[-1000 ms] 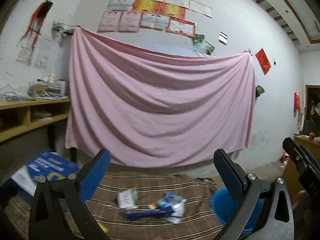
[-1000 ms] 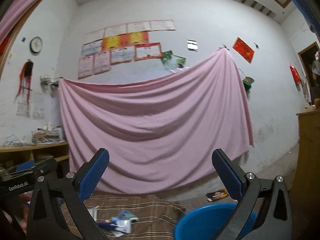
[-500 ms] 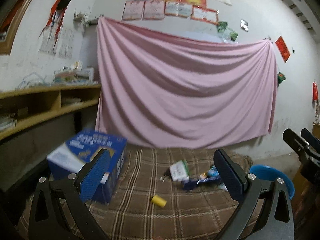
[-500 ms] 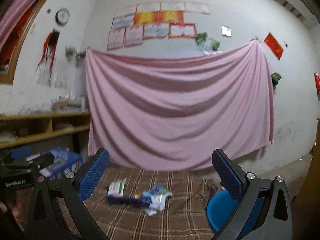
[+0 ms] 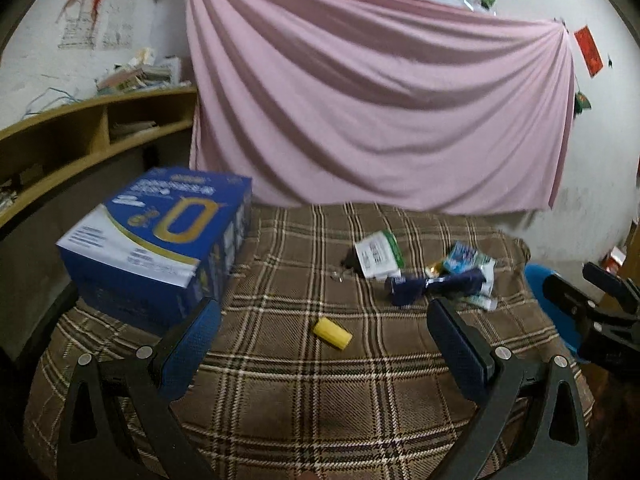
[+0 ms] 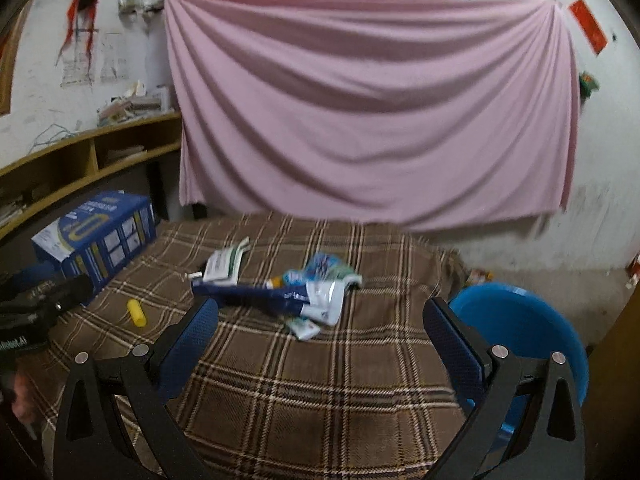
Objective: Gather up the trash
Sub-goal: 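Grasp the yellow sponge with the left tool while the right tool grasps the white packet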
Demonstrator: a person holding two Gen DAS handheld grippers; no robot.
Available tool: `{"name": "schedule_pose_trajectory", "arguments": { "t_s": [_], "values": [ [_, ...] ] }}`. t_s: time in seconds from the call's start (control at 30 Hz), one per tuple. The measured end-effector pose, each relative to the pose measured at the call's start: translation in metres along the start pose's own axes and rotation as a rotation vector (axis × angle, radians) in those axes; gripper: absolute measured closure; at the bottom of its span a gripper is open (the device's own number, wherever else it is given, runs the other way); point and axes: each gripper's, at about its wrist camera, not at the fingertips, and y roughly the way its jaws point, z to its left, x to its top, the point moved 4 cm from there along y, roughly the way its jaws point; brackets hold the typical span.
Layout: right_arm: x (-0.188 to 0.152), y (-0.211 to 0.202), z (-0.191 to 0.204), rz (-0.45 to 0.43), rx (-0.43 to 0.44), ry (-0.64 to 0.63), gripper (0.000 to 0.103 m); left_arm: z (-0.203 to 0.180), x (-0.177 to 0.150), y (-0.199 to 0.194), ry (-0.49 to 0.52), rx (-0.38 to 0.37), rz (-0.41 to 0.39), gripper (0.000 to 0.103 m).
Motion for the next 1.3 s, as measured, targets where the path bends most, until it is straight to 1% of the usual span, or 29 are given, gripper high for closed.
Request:
{"name": "schedule_pose_trajectory", "arguments": {
  "t_s": [0.03,0.07,0.1,0.13,0.17,0.2,0.23,0.27,0.3,0.4,0.47,0.53,0.6,0.63,0.7,0.73,0.8,0.83,1.03,1.13,1.3],
  "values": [
    [0.0,0.005,-0.001,0.023,0.008,0.003,0.004,-0.001,-0.002,0.005,0.003,0.0,0.018,0.003],
    [-0.002,0.012,-0.002,0.058,0.018,0.002,0.01,-0.001,-0.003,0.01,0.004,-0.001,0.04,0.004],
    [-0.004,0.022,-0.004,0.104,0.03,0.0,0.014,-0.001,-0.004,0.015,0.003,-0.005,0.059,0.009],
    [-0.006,0.028,-0.005,0.128,0.039,-0.001,0.019,0.0,-0.005,0.02,-0.001,-0.015,0.084,0.011],
    [-0.009,0.038,-0.006,0.179,0.056,-0.003,0.021,0.001,-0.006,0.025,-0.004,-0.022,0.107,0.015],
    [-0.011,0.043,-0.006,0.209,0.065,-0.005,0.022,0.001,-0.007,0.03,-0.008,-0.025,0.132,0.02],
    [-0.014,0.051,-0.006,0.244,0.079,-0.01,0.026,0.001,-0.008,0.035,-0.01,-0.028,0.156,0.024],
    [-0.015,0.055,-0.006,0.262,0.086,-0.013,0.03,0.001,-0.009,0.04,-0.013,-0.035,0.182,0.031],
    [-0.017,0.061,-0.005,0.29,0.095,-0.022,0.031,0.001,-0.011,0.044,-0.017,-0.042,0.203,0.036],
    [-0.021,0.079,0.0,0.354,0.104,-0.075,0.036,0.002,-0.013,0.056,-0.037,-0.057,0.263,0.044],
    [-0.023,0.091,0.003,0.389,0.104,-0.104,0.045,0.003,-0.012,0.063,-0.055,-0.07,0.283,0.049],
    [-0.024,0.101,0.007,0.414,0.12,-0.124,0.05,0.002,-0.01,0.068,-0.064,-0.078,0.299,0.054],
    [-0.021,0.103,0.011,0.412,0.131,-0.139,0.052,0.001,-0.01,0.074,-0.065,-0.07,0.318,0.064],
    [-0.021,0.105,0.013,0.414,0.132,-0.149,0.055,0.0,-0.01,0.076,-0.07,-0.071,0.329,0.066],
    [-0.021,0.109,0.014,0.423,0.148,-0.152,0.065,0.0,-0.01,0.08,-0.08,-0.062,0.351,0.075],
    [-0.021,0.109,0.014,0.426,0.156,-0.152,0.071,0.0,-0.01,0.081,-0.08,-0.053,0.359,0.076],
    [-0.022,0.108,0.015,0.427,0.167,-0.156,0.079,0.0,-0.011,0.082,-0.088,-0.054,0.358,0.076],
    [-0.023,0.107,0.017,0.429,0.177,-0.158,0.084,0.001,-0.011,0.081,-0.091,-0.055,0.357,0.076],
    [-0.024,0.101,0.016,0.433,0.192,-0.152,0.085,0.0,-0.011,0.079,-0.1,-0.07,0.356,0.076],
    [-0.027,0.091,0.012,0.431,0.201,-0.139,0.085,0.0,-0.013,0.073,-0.094,-0.08,0.353,0.076],
    [-0.029,0.069,0.007,0.398,0.165,-0.154,0.085,-0.004,-0.016,0.06,-0.1,-0.108,0.331,0.076]
  ]
}}
